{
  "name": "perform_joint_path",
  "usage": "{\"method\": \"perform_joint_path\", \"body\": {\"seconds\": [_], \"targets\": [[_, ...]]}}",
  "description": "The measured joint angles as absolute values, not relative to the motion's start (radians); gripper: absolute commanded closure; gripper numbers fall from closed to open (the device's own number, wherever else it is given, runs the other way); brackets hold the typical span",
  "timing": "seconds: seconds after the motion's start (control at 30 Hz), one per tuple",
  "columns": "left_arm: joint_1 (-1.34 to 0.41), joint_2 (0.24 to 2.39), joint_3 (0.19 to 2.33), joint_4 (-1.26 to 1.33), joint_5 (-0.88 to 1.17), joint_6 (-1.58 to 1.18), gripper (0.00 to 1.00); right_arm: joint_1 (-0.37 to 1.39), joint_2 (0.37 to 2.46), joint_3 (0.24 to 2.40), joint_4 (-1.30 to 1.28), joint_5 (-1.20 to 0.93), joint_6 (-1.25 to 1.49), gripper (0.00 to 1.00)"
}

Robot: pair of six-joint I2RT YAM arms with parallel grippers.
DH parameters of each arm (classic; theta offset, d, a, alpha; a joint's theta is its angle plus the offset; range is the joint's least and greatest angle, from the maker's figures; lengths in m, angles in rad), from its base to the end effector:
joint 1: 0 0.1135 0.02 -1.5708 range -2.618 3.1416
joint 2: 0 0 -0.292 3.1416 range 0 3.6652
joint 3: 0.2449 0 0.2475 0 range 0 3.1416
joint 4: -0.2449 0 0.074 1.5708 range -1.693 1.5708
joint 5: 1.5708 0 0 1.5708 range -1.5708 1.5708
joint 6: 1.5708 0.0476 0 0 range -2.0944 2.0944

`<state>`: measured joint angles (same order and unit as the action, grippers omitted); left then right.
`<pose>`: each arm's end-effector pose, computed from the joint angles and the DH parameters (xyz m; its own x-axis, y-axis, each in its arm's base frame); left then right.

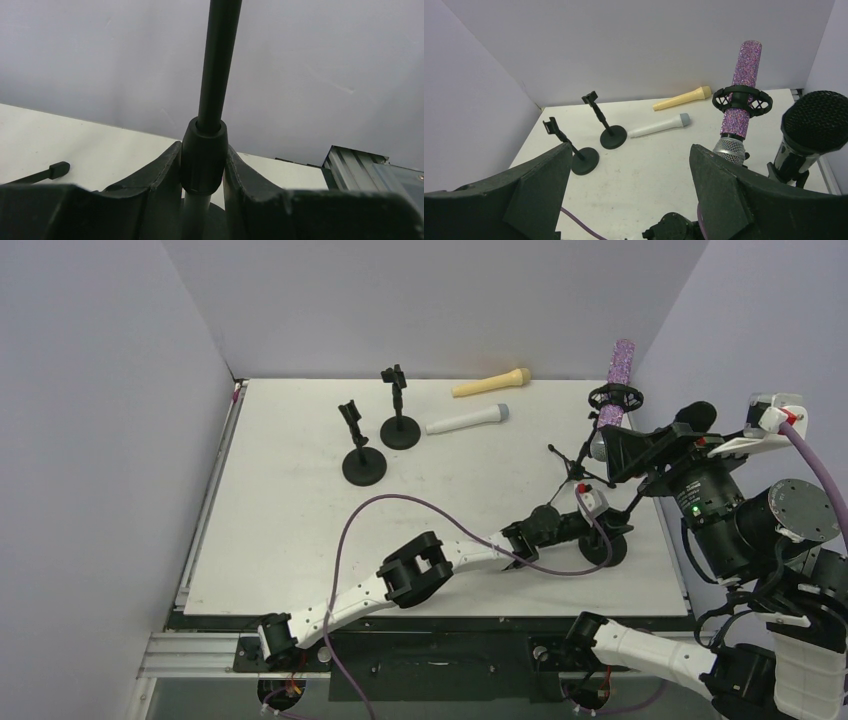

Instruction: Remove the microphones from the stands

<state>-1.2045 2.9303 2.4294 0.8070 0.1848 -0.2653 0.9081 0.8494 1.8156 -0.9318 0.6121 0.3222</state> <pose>0.2283 -0.6195 0.1485 -0.1529 -0.3209 -0.9347 0.9745 0.1081 -0.1966 0.0383 0.0046 0.5683 -0.0724 0.3285 -0.9417 -0.2836 0.8985 0.3352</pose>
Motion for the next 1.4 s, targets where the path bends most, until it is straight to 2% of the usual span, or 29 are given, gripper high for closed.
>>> {"method": "perform_joint_path", "body": {"seconds": [0.57, 1.4], "targets": [[-1.202, 2.723, 2.098, 0.835, 0.243, -0.137, 1.00, 0.908, 0.848, 1.803, -0.919, 0.612, 0.322, 0.18], [-1.153, 2.425, 1.563, 1.001, 0.233, -0.099, 1.00, 0.908, 0.910, 1.794, -0.842, 0.559, 0.318, 0.18]]}}
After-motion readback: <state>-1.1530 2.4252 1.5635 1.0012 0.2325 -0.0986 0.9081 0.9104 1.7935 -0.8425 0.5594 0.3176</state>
